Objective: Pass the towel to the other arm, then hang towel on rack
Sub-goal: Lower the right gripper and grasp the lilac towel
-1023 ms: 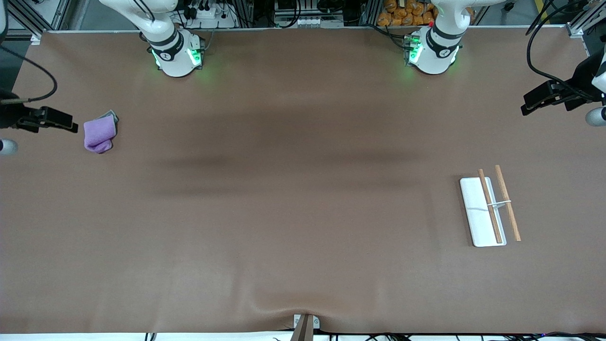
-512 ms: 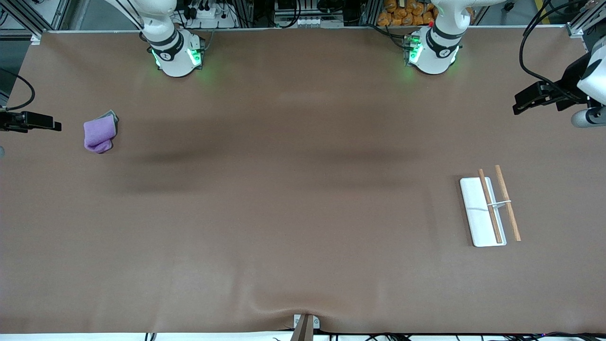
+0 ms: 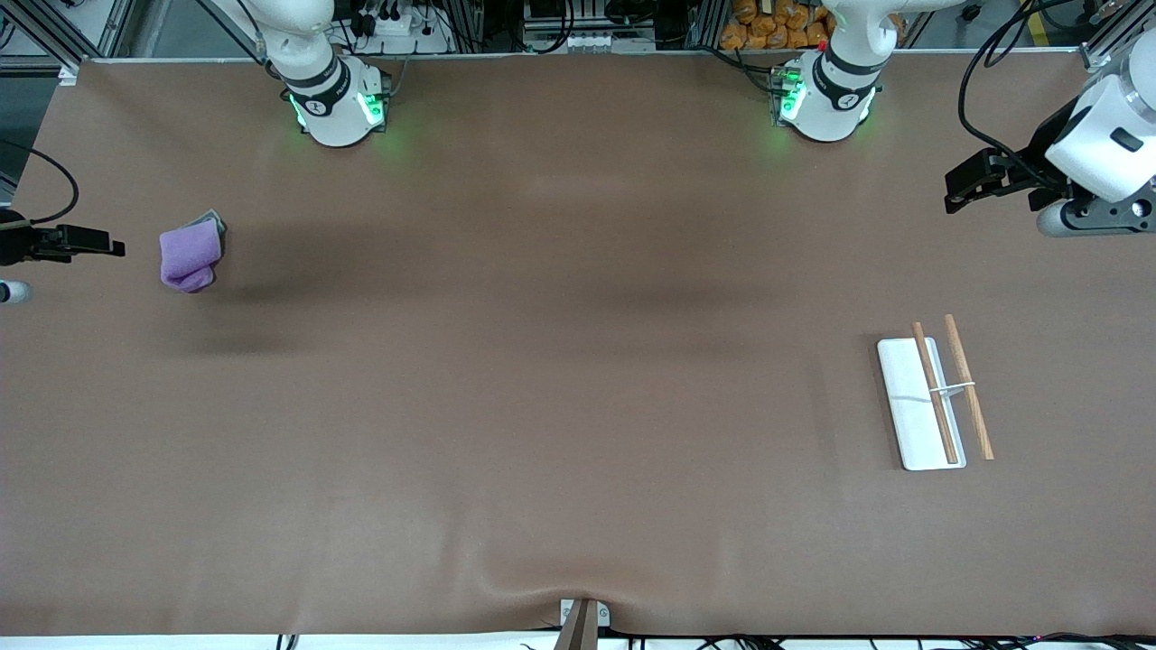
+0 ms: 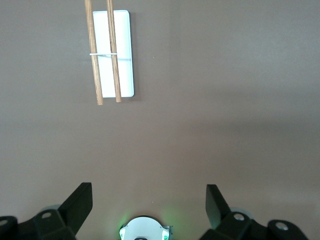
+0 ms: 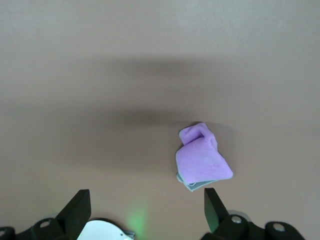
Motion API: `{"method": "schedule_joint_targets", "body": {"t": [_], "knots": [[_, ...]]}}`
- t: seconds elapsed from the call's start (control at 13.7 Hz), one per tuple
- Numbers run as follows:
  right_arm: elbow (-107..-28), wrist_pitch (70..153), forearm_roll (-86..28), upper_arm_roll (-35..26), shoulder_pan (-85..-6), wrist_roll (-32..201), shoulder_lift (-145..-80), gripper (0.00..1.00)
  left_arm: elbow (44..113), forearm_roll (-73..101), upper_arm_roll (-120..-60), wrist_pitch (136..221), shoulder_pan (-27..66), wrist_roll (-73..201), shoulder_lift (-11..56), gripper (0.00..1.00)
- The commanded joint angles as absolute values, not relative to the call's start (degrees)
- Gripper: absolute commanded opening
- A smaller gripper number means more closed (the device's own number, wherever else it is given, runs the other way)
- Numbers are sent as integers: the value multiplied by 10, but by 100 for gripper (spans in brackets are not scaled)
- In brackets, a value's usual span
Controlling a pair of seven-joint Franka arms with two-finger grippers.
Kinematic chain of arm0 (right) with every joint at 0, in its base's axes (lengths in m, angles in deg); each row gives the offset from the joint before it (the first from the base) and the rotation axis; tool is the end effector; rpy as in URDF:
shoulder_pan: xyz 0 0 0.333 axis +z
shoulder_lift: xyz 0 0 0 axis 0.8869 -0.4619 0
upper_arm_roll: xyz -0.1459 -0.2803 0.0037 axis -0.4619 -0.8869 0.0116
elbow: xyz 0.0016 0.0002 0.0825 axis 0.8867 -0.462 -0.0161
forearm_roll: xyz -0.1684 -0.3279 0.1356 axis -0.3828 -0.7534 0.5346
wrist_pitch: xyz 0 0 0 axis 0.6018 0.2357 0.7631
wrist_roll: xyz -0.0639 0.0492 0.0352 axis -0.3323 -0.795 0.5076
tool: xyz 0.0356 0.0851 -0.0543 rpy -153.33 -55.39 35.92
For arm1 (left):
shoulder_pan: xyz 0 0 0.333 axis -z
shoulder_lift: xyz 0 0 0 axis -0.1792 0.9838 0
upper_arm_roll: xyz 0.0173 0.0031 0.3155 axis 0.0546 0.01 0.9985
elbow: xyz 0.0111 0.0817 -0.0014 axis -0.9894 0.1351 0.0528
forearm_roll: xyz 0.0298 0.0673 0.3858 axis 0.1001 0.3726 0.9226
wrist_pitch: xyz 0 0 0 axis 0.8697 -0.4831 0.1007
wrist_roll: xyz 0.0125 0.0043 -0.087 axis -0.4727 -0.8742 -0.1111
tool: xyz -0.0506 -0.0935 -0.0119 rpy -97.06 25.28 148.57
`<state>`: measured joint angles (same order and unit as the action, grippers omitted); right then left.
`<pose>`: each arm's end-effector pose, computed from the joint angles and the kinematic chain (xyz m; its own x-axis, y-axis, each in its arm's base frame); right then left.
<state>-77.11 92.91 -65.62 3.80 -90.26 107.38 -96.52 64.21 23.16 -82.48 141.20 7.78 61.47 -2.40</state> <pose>0.4997 -0.2327 0.4126 0.9559 0.0727 -0.2845 0.0282 -0.9871 -0.1577 0.5344 -0.0742 0.6370 0.9928 0.0167 -0.1185 0.0146 -0.9997 -0.0188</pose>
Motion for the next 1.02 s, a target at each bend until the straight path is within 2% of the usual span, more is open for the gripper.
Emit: {"method": "schedule_joint_targets", "body": {"t": [0.0,0.37,0.66,0.95], "knots": [[-842,988,-662,48,-923,1097,-950,100,641,241,-826,1404,75,617,-18,100],[-953,1131,-662,48,-966,1154,-957,100,637,241,-820,1395,72,641,-47,100],[-959,1197,-663,48,-992,1242,-1000,100,639,241,-828,1390,74,635,-58,100],[-959,1247,-663,48,-1007,1283,-1047,88,659,241,-835,1386,74,642,-69,100]]}}
